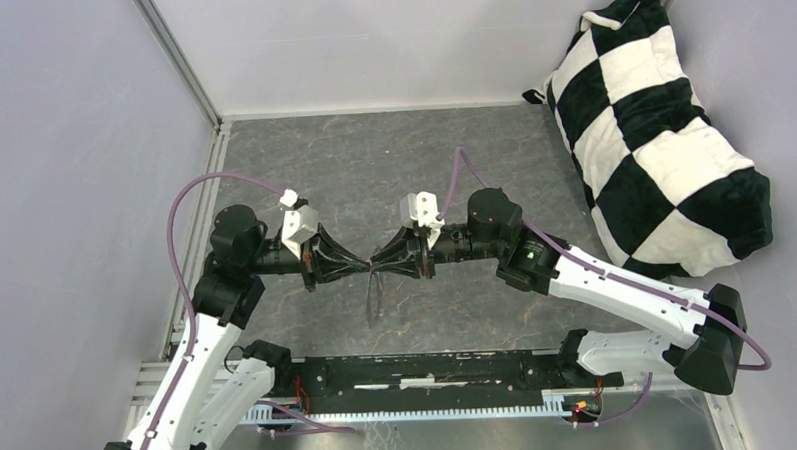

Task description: Put the keys on the keyring

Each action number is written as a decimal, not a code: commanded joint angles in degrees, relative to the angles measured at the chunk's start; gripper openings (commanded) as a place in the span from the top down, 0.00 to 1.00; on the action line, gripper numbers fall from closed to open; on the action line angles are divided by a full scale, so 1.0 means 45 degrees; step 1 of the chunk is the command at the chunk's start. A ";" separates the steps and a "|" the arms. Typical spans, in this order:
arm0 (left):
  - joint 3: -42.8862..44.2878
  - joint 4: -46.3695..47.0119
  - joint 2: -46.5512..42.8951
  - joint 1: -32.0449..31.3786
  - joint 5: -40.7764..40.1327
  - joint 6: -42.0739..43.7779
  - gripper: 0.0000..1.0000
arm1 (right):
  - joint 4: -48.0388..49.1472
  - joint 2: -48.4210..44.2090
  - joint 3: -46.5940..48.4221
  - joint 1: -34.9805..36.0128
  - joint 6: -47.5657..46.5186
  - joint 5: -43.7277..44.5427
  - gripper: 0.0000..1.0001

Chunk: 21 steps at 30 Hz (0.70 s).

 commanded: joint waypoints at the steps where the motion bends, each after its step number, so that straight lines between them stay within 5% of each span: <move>1: 0.0523 -0.0116 -0.0121 0.0031 0.0216 0.0635 0.98 | 0.0235 -0.0112 0.0173 -0.0038 0.0125 0.0302 0.83; 5: 0.0505 -0.0914 -0.0121 0.0031 0.0069 0.1573 0.98 | -0.0148 -0.0154 0.0380 -0.0055 0.0079 0.0604 0.99; 8: 0.0527 -0.1624 -0.0012 0.0030 -0.0115 0.2343 0.96 | -0.1321 0.0121 0.0955 -0.0038 -0.0237 0.0893 0.99; 14: 0.1239 -0.4568 0.0484 0.0030 -0.0352 0.5529 0.68 | -0.4993 0.1075 0.2946 -0.0047 -0.1314 0.1619 0.99; 21: 0.1706 -0.5129 0.1084 0.0013 -0.0677 0.6265 0.65 | -0.8229 0.2568 0.5566 0.0065 -0.2239 0.1930 0.99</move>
